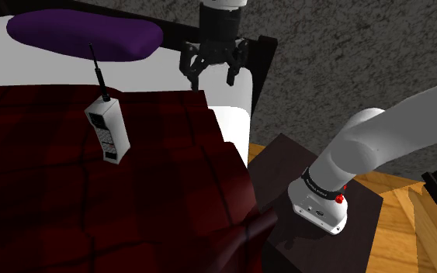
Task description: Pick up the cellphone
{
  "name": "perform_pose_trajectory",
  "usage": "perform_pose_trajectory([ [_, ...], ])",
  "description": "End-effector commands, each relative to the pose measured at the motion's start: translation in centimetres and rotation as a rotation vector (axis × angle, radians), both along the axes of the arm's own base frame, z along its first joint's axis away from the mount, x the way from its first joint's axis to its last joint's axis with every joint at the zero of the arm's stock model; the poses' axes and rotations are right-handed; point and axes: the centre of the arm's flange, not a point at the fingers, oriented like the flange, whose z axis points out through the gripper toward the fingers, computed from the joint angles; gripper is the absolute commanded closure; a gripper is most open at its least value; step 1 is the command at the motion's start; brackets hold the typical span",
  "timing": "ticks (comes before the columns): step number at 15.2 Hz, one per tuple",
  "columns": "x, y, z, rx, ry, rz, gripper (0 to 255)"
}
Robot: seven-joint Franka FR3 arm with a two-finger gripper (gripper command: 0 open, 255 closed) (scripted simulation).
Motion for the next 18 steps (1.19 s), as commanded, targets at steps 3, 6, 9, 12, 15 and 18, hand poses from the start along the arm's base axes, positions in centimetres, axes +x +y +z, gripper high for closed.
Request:
perform_pose_trajectory([
  [3, 1.9, 5.1, -0.2, -0.017, 0.012, -0.101, 0],
  [6, 3.9, 8.8, -0.6, -0.031, 0.021, -0.173, 0],
  [9, 6.1, 12.3, -1.0, -0.044, 0.03, -0.244, 0],
  [12, 8.5, 15.6, -1.5, -0.058, 0.04, -0.316, 0],
  [15, 11.2, 18.7, -2.0, -0.071, 0.049, -0.387, 0],
  [18, 14.1, 21.7, -2.7, -0.085, 0.058, -0.459, 0],
])
